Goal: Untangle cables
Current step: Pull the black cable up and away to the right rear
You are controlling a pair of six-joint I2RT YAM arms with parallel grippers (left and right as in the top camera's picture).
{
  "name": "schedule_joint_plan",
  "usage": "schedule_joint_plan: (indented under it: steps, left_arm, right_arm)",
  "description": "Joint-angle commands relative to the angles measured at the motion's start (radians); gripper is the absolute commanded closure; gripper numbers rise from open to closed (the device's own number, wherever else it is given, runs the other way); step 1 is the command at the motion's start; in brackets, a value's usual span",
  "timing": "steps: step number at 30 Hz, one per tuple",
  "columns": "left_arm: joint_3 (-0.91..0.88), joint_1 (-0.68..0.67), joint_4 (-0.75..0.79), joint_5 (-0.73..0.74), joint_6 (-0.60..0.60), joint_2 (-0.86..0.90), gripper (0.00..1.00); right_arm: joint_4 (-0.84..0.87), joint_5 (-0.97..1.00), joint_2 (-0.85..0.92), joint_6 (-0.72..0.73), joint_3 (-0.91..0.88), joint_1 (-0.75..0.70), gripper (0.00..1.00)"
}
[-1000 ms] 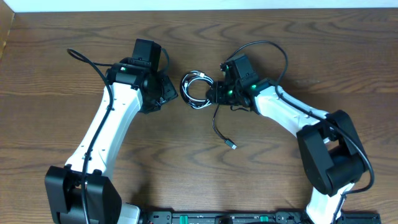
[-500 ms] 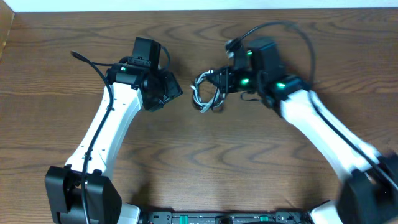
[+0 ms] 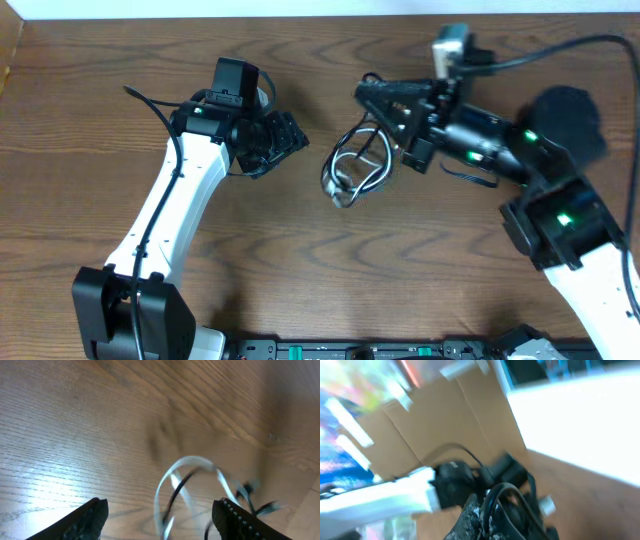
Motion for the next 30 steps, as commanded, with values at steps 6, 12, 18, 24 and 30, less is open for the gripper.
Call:
schedule_joint_plan:
  steps: [6, 12, 18, 24, 30]
  left_arm:
    - [-0.006, 0.002, -0.005, 0.01, 0.002, 0.005, 0.29]
    - [-0.006, 0.002, -0.013, -0.044, 0.002, 0.005, 0.29]
    - [-0.006, 0.002, -0.02, -0.044, 0.002, 0.005, 0.29]
    - [-0.006, 0.002, -0.019, -0.071, 0.001, 0.005, 0.29]
    - [-0.006, 0.002, -0.007, -0.086, -0.027, 0.005, 0.28]
  right_arm:
    - [-0.021, 0.185, -0.085, 0.068, 0.009, -0.026, 0.99]
    - [-0.341, 0.624, 0.006, 0.264, 0.009, -0.028, 0.99]
    - [0.097, 0.4, 0.018, 0.366, 0.009, -0.086, 0.98]
    - [0.263, 0.356, -0.062, 0.346, 0.009, -0.115, 0.99]
    - [-0.174, 0.379, -0.021, 0.402, 0.009, -0.04, 0.99]
